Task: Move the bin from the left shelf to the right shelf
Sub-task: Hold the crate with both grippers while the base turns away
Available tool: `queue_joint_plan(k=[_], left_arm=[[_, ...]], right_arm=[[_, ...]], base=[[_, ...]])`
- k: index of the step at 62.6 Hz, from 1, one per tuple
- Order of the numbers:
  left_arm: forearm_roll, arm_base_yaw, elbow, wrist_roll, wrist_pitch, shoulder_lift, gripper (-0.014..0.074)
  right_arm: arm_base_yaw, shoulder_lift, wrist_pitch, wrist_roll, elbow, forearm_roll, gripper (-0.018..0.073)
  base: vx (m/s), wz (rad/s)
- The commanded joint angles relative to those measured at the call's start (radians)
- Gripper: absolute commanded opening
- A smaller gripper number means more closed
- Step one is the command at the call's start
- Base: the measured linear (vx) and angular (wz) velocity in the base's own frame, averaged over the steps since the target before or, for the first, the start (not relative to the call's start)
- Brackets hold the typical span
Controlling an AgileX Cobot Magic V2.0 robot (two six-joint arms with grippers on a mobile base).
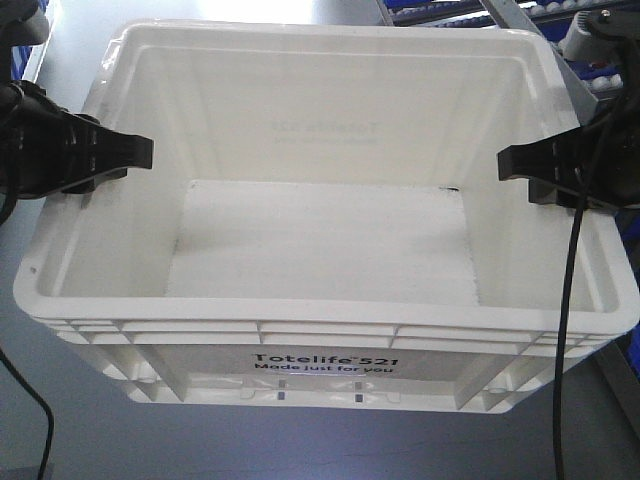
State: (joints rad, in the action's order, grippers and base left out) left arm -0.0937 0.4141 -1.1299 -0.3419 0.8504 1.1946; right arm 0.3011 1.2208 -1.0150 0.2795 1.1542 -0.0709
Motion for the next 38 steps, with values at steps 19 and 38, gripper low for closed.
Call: queue_joint_plan(k=[19, 38], left_arm=[[-0.031, 0.000, -0.035, 0.021, -0.091, -0.042, -0.0006], [-0.031, 0.000, -0.035, 0.021, -0.091, -0.042, -0.0006]], right_arm=[[-0.015, -0.036, 0.096, -0.021, 0.039, -0.090, -0.0006], [-0.015, -0.036, 0.096, -0.021, 0.039, -0.090, -0.0006]], base=[[0.25, 0.01], [0.27, 0.02]])
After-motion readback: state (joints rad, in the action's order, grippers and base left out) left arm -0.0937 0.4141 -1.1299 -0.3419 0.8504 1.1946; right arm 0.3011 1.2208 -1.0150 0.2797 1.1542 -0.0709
